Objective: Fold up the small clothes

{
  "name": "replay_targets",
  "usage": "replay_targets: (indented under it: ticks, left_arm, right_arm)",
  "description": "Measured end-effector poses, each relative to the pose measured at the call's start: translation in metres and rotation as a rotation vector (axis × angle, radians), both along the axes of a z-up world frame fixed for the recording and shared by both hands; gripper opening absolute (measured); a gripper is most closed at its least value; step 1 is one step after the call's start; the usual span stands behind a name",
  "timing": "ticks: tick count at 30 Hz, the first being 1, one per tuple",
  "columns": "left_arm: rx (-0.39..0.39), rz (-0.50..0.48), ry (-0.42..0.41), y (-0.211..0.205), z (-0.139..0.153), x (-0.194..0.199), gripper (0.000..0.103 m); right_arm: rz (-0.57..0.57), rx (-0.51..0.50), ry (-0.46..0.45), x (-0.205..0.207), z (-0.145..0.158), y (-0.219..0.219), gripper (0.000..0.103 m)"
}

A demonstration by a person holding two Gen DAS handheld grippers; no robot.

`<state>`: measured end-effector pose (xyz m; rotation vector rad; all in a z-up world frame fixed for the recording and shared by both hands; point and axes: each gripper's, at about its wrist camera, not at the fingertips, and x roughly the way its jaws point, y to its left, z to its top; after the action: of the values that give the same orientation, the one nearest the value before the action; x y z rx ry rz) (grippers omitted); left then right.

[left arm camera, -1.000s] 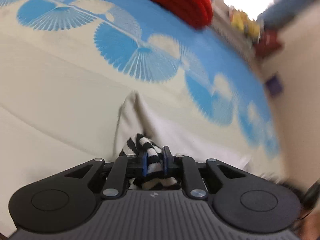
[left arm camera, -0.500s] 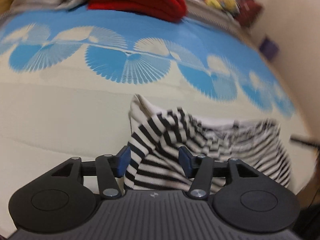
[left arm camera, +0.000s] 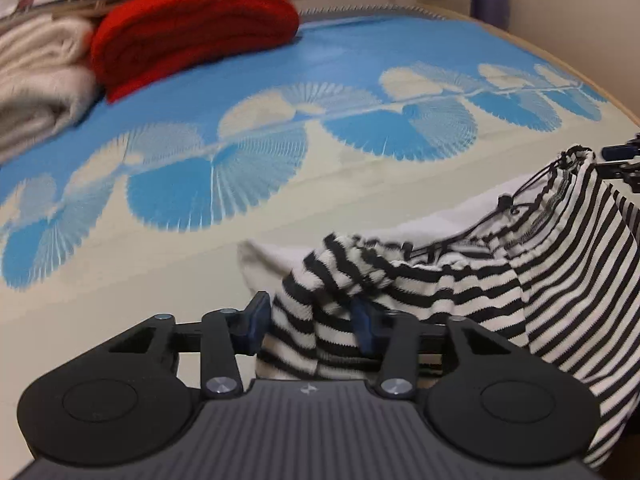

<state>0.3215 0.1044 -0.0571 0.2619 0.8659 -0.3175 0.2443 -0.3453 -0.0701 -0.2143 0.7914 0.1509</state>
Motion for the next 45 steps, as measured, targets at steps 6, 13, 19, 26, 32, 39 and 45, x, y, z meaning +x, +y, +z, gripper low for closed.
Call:
replay_targets:
  ticks: [6, 13, 19, 26, 32, 39, 45]
  left_arm:
    - [-0.019, 0.015, -0.053, 0.000, 0.014, 0.018, 0.004]
    - [-0.092, 0.243, -0.133, 0.016, 0.024, 0.055, 0.004]
    - [-0.056, 0.288, -0.009, 0.011, -0.014, 0.089, 0.005]
    - [-0.042, 0.272, 0.142, 0.010, -0.048, 0.096, 0.013]
    - [-0.177, 0.324, 0.128, 0.036, -0.006, 0.073, 0.065]
    - [-0.394, 0.387, 0.214, 0.087, 0.039, 0.004, 0.066]
    - [-0.441, 0.523, 0.433, 0.121, -0.001, -0.044, 0.064]
  right_arm:
    - [0.055, 0.065, 0.013, 0.027, -0.004, 0.007, 0.002]
    - [-0.180, 0.234, -0.236, 0.055, 0.031, -0.017, 0.001]
    - [-0.223, 0.096, -0.120, 0.095, -0.006, 0.002, 0.001]
    - [-0.216, -0.076, 0.116, 0.118, -0.071, 0.020, 0.003]
    - [-0.335, 0.150, 0.023, 0.098, -0.022, -0.005, 0.038]
    - [-0.357, 0.361, 0.046, 0.027, 0.034, -0.061, 0.045]
    - [-0.319, 0.433, 0.303, -0.037, -0.007, -0.084, 0.050]
